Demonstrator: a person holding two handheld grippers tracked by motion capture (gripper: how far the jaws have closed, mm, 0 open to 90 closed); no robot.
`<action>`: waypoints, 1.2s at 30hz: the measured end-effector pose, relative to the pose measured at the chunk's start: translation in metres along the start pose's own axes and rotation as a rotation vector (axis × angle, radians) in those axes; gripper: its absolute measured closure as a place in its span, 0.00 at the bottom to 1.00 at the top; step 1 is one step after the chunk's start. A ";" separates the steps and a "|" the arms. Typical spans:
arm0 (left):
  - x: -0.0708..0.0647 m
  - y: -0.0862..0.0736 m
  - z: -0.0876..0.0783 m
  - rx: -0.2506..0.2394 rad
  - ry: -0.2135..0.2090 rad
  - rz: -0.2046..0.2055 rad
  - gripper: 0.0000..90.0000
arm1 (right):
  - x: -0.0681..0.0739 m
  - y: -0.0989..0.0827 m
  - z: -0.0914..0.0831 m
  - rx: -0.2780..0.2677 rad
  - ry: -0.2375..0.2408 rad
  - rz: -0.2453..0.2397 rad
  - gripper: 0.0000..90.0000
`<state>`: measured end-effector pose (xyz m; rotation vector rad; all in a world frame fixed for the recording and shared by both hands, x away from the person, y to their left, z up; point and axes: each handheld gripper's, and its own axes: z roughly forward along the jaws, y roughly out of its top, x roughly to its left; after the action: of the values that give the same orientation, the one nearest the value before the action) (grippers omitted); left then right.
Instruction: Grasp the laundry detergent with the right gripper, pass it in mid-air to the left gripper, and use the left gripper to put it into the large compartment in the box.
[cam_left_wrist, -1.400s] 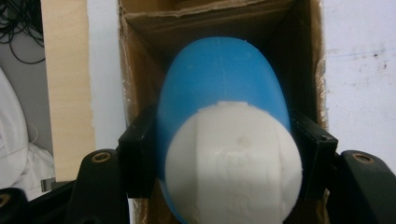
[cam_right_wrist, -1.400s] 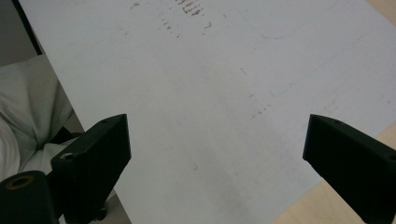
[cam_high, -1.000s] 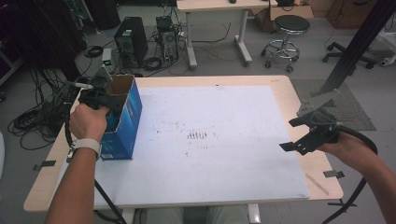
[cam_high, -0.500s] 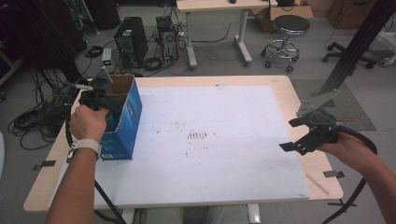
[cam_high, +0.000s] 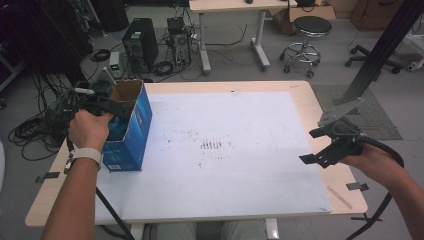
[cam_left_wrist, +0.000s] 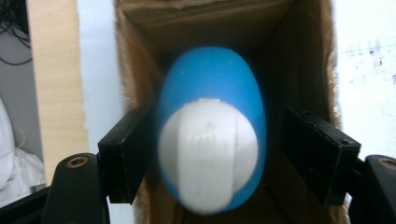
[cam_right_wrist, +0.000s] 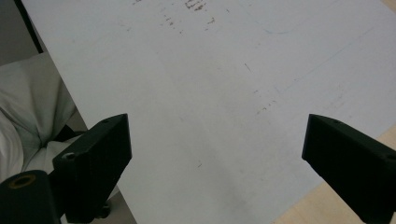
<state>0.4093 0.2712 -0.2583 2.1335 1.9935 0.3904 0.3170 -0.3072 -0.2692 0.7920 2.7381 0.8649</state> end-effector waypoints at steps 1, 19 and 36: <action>0.001 0.001 -0.004 -0.005 0.002 -0.001 0.30 | 0.000 0.000 0.000 0.001 -0.001 -0.001 0.09; -0.004 0.007 -0.068 -0.024 0.033 0.079 0.18 | 0.005 -0.001 -0.008 -0.006 -0.011 -0.006 0.09; -0.041 0.006 -0.101 -0.042 -0.059 0.218 0.11 | 0.009 0.006 -0.008 0.000 -0.010 -0.016 0.08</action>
<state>0.3802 0.2263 -0.1636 2.3150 1.7111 0.3935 0.3092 -0.3019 -0.2590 0.7711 2.7319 0.8558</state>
